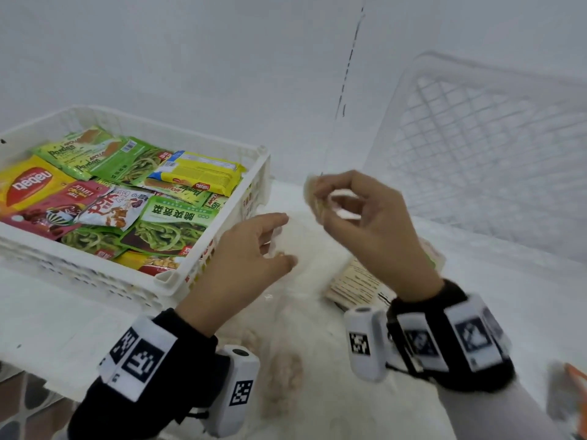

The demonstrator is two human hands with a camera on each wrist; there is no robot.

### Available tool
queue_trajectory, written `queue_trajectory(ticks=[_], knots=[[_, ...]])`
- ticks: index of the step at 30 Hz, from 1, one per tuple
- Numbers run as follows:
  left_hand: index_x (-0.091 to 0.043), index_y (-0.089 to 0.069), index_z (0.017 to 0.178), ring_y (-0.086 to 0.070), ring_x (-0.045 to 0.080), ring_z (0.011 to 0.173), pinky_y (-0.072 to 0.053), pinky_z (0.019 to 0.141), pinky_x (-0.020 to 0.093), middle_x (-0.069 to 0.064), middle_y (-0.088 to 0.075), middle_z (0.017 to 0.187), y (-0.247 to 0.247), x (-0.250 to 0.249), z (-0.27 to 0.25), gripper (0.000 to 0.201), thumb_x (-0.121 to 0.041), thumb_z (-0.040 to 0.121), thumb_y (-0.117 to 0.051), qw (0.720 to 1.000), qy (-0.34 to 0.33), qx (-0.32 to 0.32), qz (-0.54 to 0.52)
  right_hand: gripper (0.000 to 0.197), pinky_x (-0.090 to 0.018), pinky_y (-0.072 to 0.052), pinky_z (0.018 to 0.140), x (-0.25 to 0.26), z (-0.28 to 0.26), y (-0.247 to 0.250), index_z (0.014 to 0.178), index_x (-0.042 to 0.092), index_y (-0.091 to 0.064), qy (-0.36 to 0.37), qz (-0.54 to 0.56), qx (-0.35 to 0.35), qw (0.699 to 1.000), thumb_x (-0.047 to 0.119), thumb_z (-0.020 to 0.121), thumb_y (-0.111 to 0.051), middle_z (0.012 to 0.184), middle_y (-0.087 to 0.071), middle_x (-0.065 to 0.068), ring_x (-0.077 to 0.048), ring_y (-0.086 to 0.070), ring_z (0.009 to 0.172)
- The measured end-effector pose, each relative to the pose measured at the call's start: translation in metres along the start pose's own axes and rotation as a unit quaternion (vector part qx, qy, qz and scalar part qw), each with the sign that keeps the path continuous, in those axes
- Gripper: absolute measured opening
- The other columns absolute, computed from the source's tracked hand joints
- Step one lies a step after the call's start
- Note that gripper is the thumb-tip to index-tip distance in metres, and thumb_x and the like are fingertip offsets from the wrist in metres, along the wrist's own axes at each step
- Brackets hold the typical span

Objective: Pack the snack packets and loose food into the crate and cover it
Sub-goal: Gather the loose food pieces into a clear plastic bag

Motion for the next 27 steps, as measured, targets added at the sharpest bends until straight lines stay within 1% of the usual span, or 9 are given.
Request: queue_trajectory(ticks=[3,7,11,13,15,17,20,24,27], knots=[[-0.025,-0.063,0.109,-0.064,0.007,0.104,-0.048,0.097,0.029,-0.003,-0.068,0.112,-0.011,-0.011,-0.005,0.056,0.001,0.063,-0.080,0.999,-0.018,0.030,-0.027,0.016,-0.038,-0.058,0.076,-0.006,-0.031,-0.004,0.080,0.006,-0.067,-0.006,-0.039,-0.009,0.999,-0.008,0.082,-0.059,0.088,-0.072,-0.003,-0.015,-0.070,0.083],[-0.015,-0.058,0.124,-0.060,0.008,0.111,-0.046,0.099,0.025,0.000,-0.062,0.122,-0.028,-0.018,-0.014,0.065,0.009,0.066,-0.075,0.997,-0.028,0.071,0.000,0.016,-0.032,-0.056,0.072,0.003,-0.051,-0.004,0.086,0.005,-0.067,0.052,-0.187,-0.028,0.981,-0.005,0.079,-0.057,0.084,-0.071,0.001,-0.008,-0.067,0.080],[-0.013,-0.057,0.126,-0.059,0.005,0.112,-0.046,0.098,0.020,-0.003,-0.059,0.127,-0.042,-0.026,-0.023,0.066,0.013,0.067,-0.072,0.992,-0.061,0.110,0.016,0.015,-0.039,-0.053,0.064,0.010,-0.062,0.003,0.088,0.004,-0.066,0.052,-0.307,-0.007,0.950,-0.004,0.079,-0.057,0.076,-0.070,-0.004,-0.020,-0.067,0.070],[-0.015,-0.057,0.126,-0.058,0.001,0.111,-0.045,0.095,0.012,-0.006,-0.058,0.126,-0.049,-0.027,-0.028,0.066,0.012,0.067,-0.073,0.988,-0.078,0.126,0.029,0.018,-0.035,-0.053,0.064,0.017,-0.069,0.007,0.082,0.005,-0.073,0.059,-0.340,0.009,0.938,0.001,0.077,-0.056,0.073,-0.072,-0.005,-0.021,-0.068,0.067],[-0.017,-0.057,0.126,-0.056,-0.001,0.111,-0.042,0.094,0.007,-0.011,-0.057,0.124,-0.059,-0.031,-0.034,0.066,0.009,0.067,-0.074,0.982,-0.108,0.145,0.059,0.018,-0.029,-0.054,0.064,0.020,-0.080,0.008,0.078,0.005,-0.076,0.065,-0.381,0.037,0.922,0.001,0.073,-0.059,0.077,-0.073,-0.006,-0.021,-0.069,0.070],[-0.019,-0.058,0.125,-0.056,-0.002,0.110,-0.040,0.093,0.005,-0.013,-0.057,0.121,-0.068,-0.037,-0.040,0.065,0.008,0.067,-0.074,0.974,-0.140,0.155,0.087,0.019,-0.030,-0.055,0.069,0.014,-0.090,0.010,0.084,0.003,-0.077,0.035,-0.414,0.056,0.908,-0.003,0.073,-0.062,0.090,-0.071,-0.012,-0.026,-0.068,0.079],[-0.018,-0.059,0.123,-0.059,0.001,0.107,-0.047,0.090,0.011,-0.009,-0.060,0.122,-0.078,-0.041,-0.044,0.060,0.008,0.070,-0.070,0.970,-0.156,0.164,0.088,0.026,-0.030,-0.050,0.075,0.004,-0.109,0.012,0.095,0.000,-0.073,-0.004,-0.413,0.086,0.906,0.001,0.079,-0.053,0.101,-0.059,-0.014,-0.026,-0.060,0.086],[-0.019,-0.062,0.119,-0.062,0.003,0.105,-0.052,0.091,0.026,-0.005,-0.065,0.117,-0.086,-0.040,-0.042,0.055,0.010,0.072,-0.066,0.972,-0.137,0.182,0.051,0.015,-0.033,-0.048,0.068,0.005,-0.125,0.011,0.090,0.002,-0.067,-0.001,-0.412,0.121,0.903,0.012,0.079,-0.061,0.093,-0.058,-0.009,-0.025,-0.057,0.080],[-0.027,-0.057,0.123,-0.060,0.003,0.109,-0.049,0.097,0.029,-0.008,-0.066,0.115,-0.094,-0.048,-0.044,0.058,0.002,0.074,-0.068,0.964,-0.137,0.229,0.011,0.002,-0.040,-0.047,0.064,0.007,-0.123,0.023,0.081,0.001,-0.058,0.001,-0.405,0.085,0.910,0.001,0.084,-0.059,0.084,-0.059,-0.009,-0.030,-0.056,0.076]])
Point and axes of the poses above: each hand's wrist, its own z-axis towards the middle knuckle, its own y-axis out of the back of the hand, x = y × z, the point moved 9 cm from there along z, towards the middle knuckle
